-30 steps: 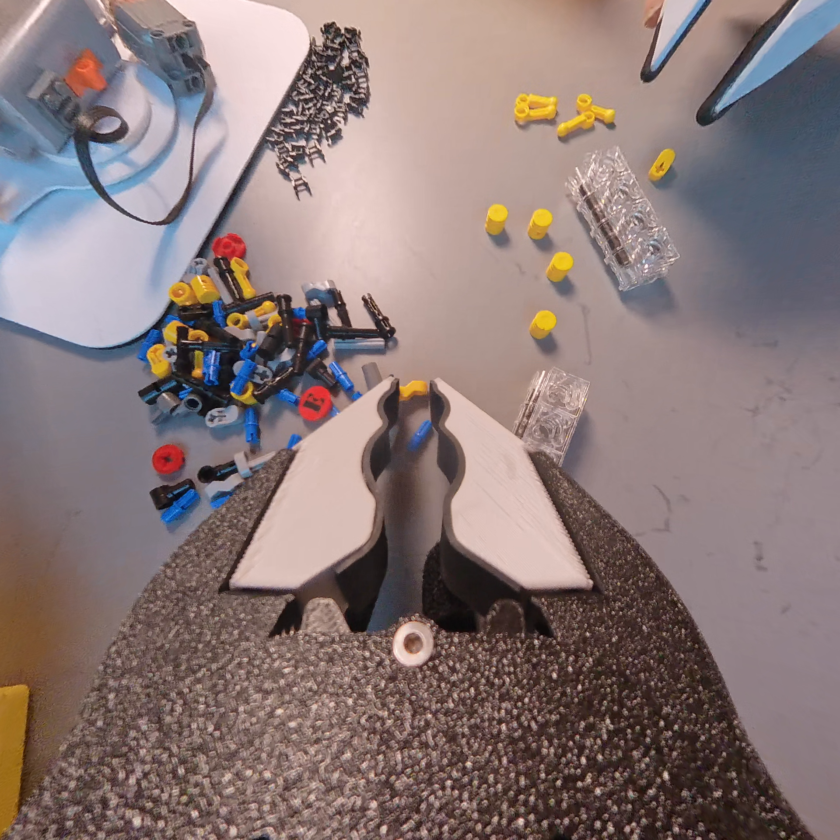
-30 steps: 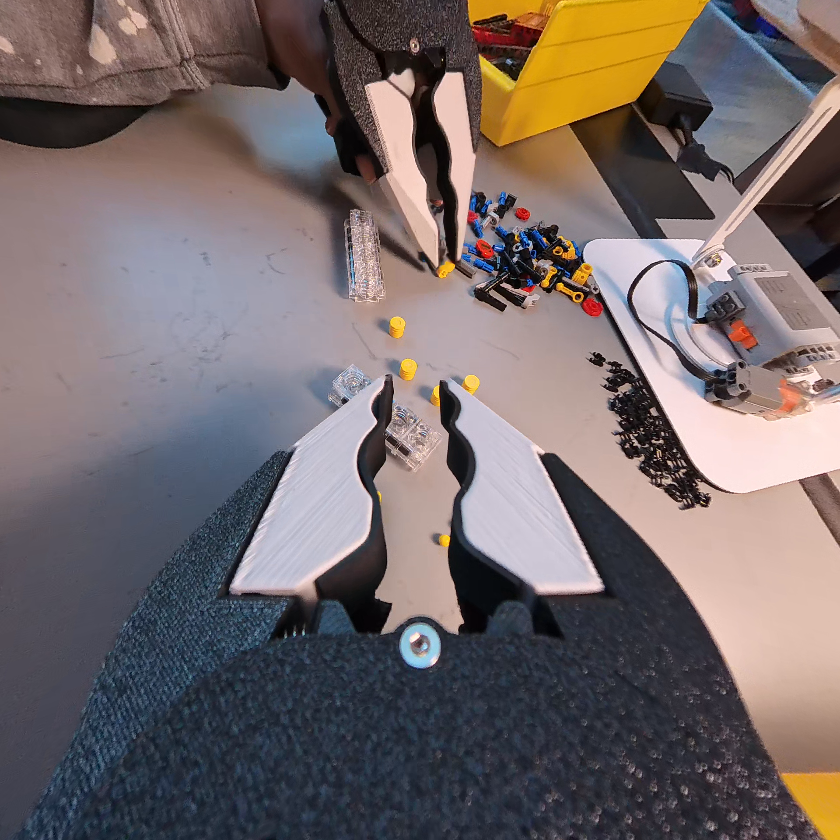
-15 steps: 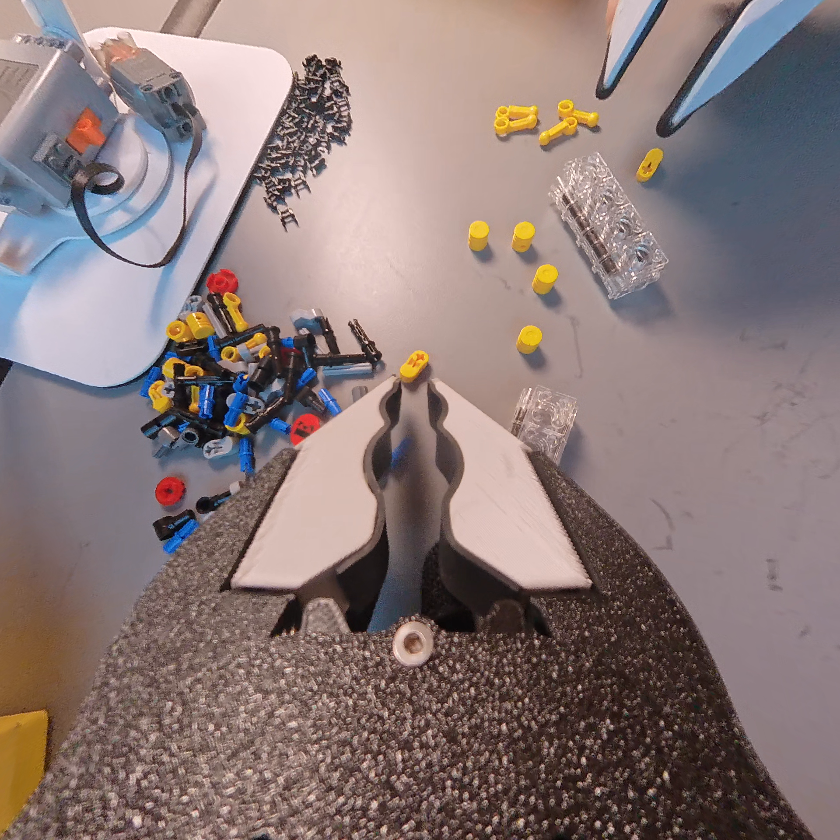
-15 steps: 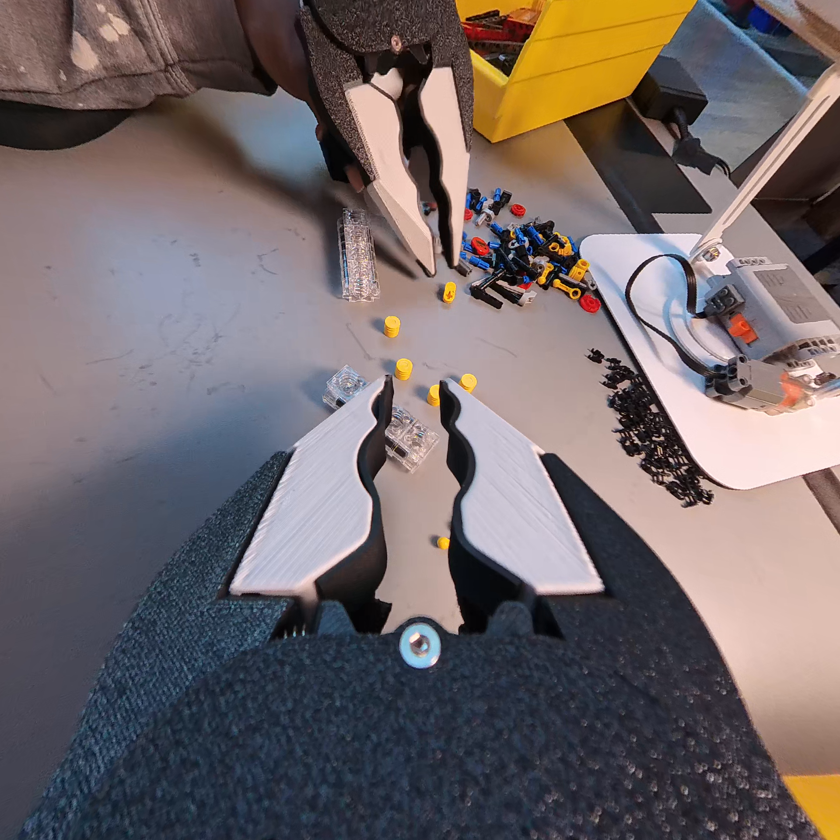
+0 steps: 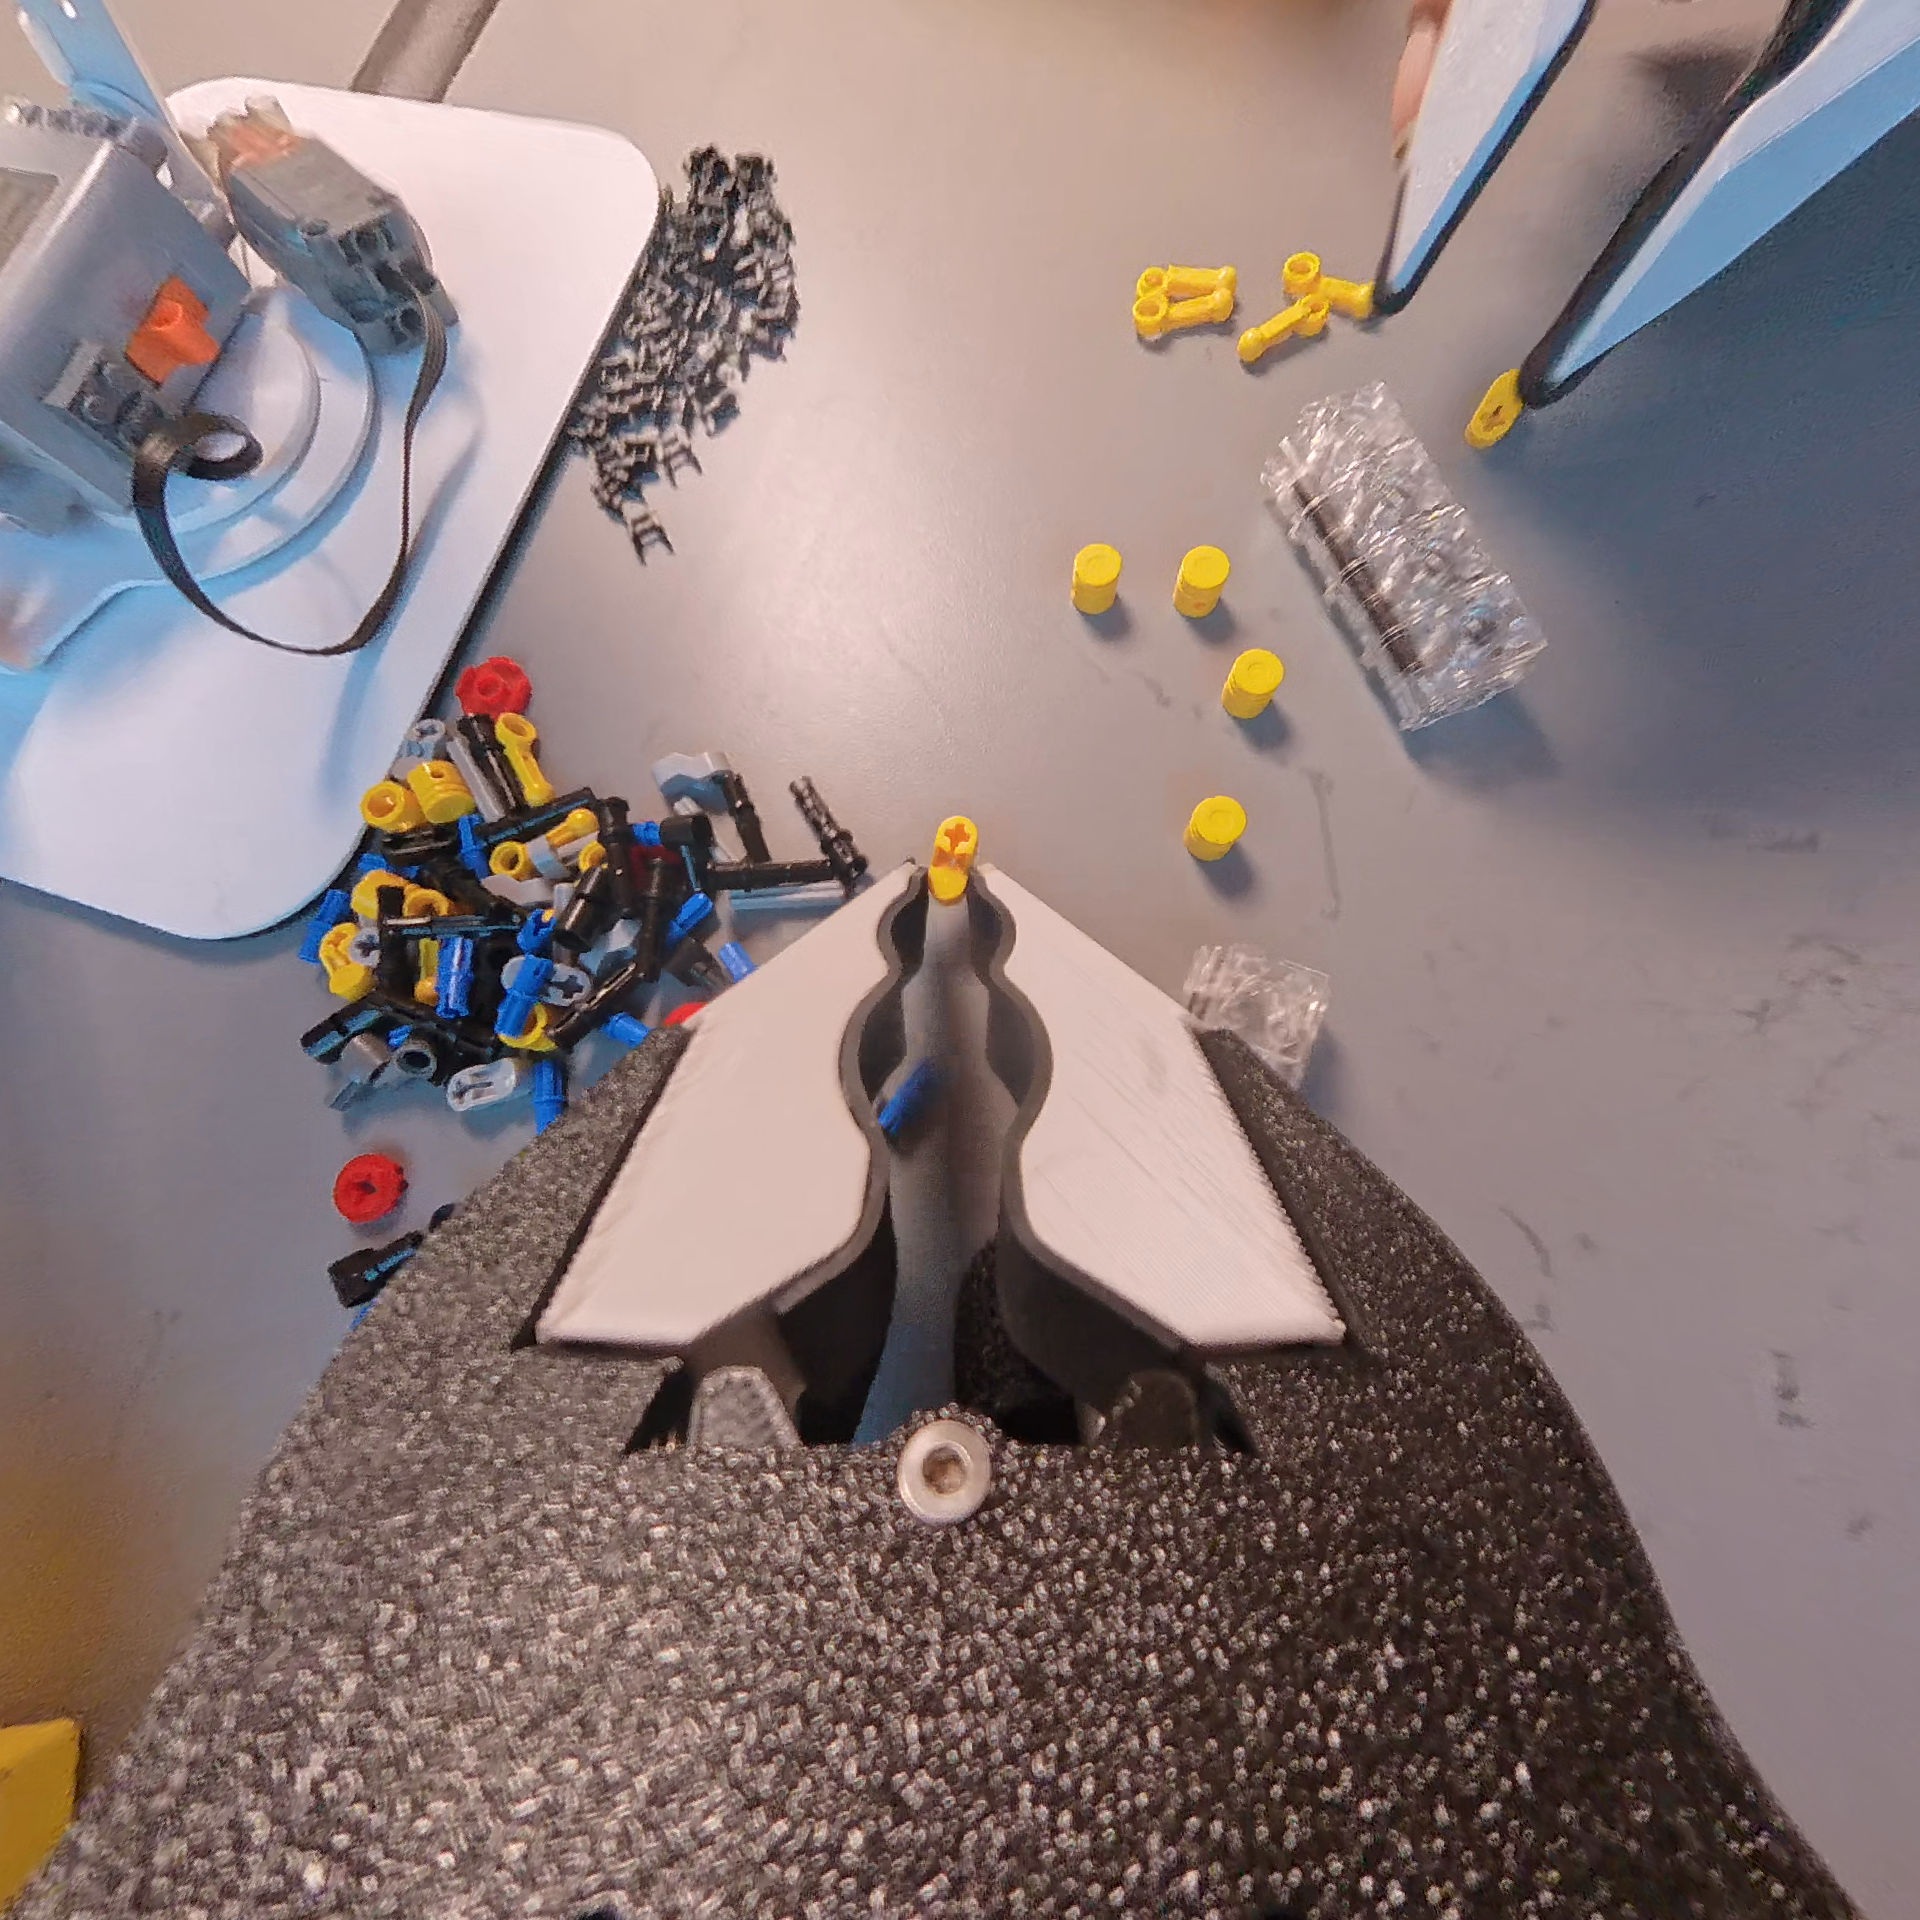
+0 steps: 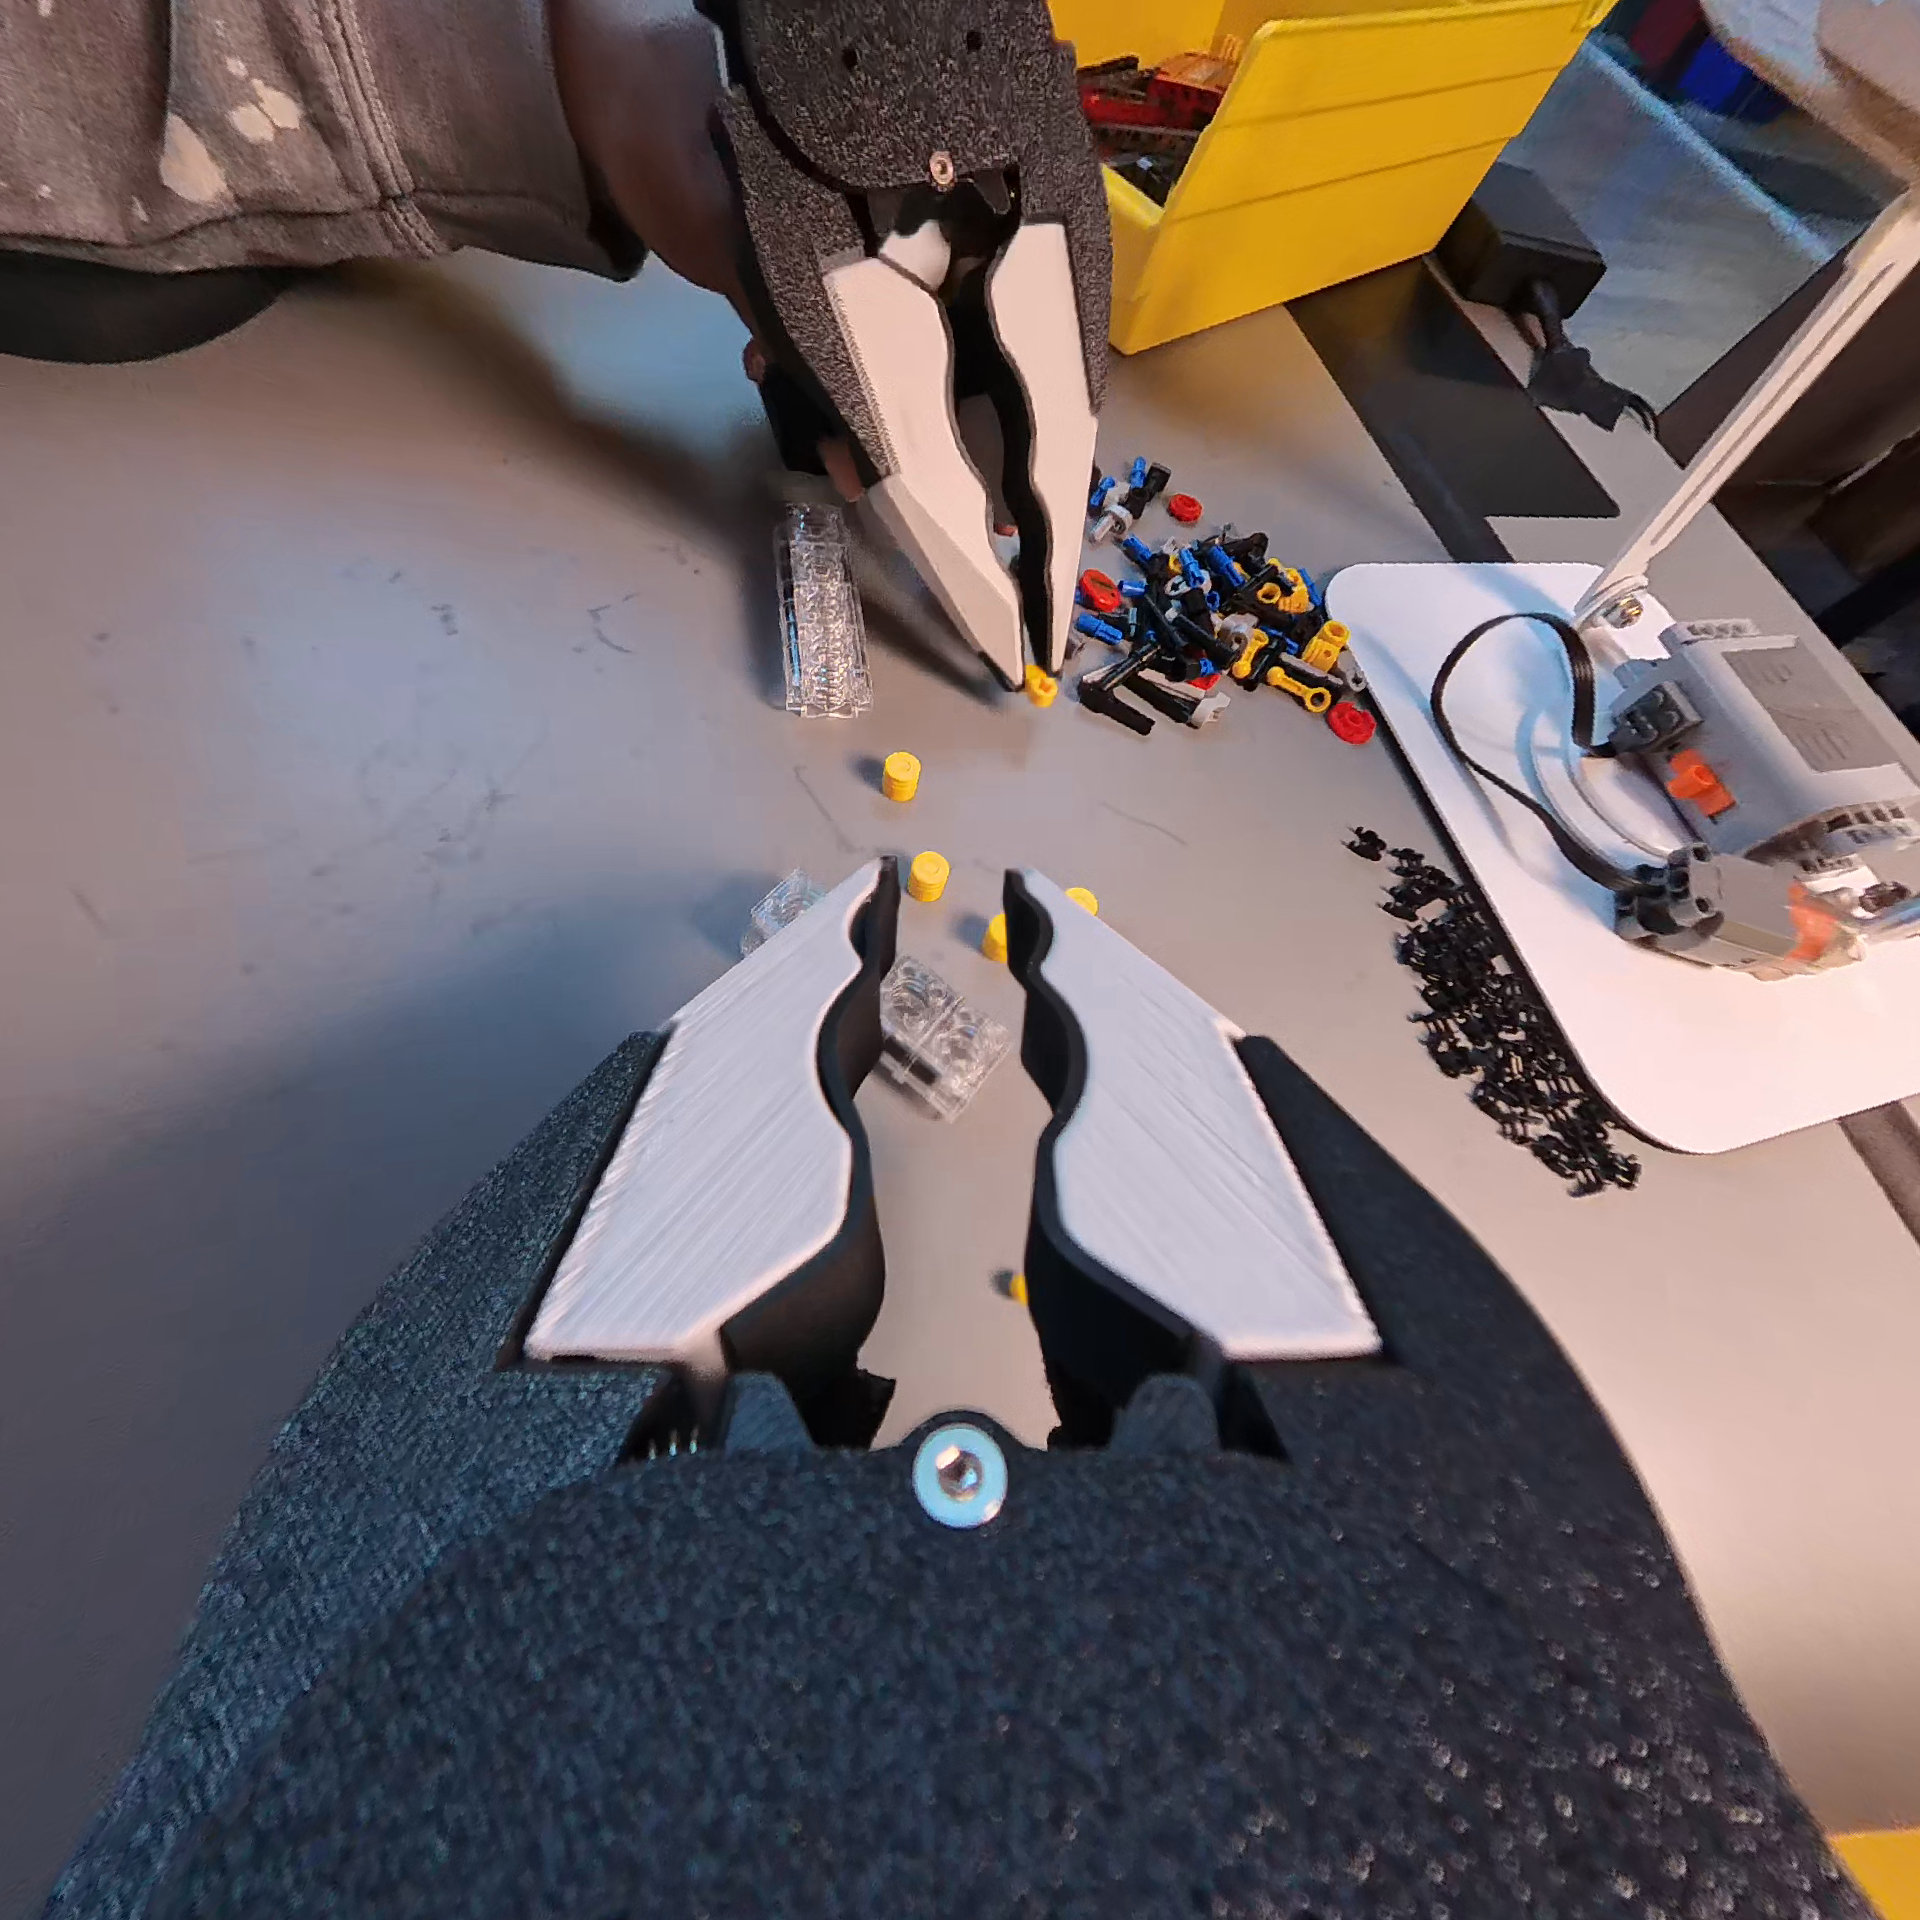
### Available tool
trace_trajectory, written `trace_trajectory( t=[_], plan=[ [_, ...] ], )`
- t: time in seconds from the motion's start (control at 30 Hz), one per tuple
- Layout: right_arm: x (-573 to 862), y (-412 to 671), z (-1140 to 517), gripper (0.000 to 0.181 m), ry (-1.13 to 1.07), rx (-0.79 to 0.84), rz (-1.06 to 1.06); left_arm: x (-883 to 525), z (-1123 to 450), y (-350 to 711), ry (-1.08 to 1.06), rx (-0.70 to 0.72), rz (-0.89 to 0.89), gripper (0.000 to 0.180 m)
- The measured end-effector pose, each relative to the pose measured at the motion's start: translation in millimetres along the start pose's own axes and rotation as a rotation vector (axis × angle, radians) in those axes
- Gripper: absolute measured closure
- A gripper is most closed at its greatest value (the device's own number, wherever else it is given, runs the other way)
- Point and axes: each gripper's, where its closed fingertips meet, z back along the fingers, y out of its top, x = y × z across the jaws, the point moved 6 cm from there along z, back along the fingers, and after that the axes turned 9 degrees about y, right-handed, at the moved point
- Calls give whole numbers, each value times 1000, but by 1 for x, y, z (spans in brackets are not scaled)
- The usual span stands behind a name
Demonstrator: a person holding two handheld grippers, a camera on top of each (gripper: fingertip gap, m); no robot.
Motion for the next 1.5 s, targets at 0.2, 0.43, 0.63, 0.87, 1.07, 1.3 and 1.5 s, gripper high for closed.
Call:
trace_trajectory(
  t=[0.2, 0.43, 0.63, 0.87, 1.07, 1.3, 1.5],
  plan=[
    [-7, 15, -10, 160, -20, 70, 24, 31, 15, 39, -93, 196, -24, 174],
    [0, 18, -2, 161, -38, 135, -15, 58, 20, 59, -97, 286, -133, 174],
    [-3, 20, -1, 163, -15, 155, -7, 60, 20, 60, -89, 292, -143, 174],
    [-7, 18, -5, 172, 12, 138, 10, 63, 20, 61, -87, 287, -162, 175],
    [-10, 15, 0, 174, 60, 112, 11, 63, 21, 61, -111, 304, -138, 170],
    [-26, -20, 9, 174, 267, -150, -56, 20, 30, 52, 8, 319, 52, 157],
    [-29, -39, 1, 174, 275, -301, -54, -41, 43, 24, 268, 277, 234, 155]
  ],
)
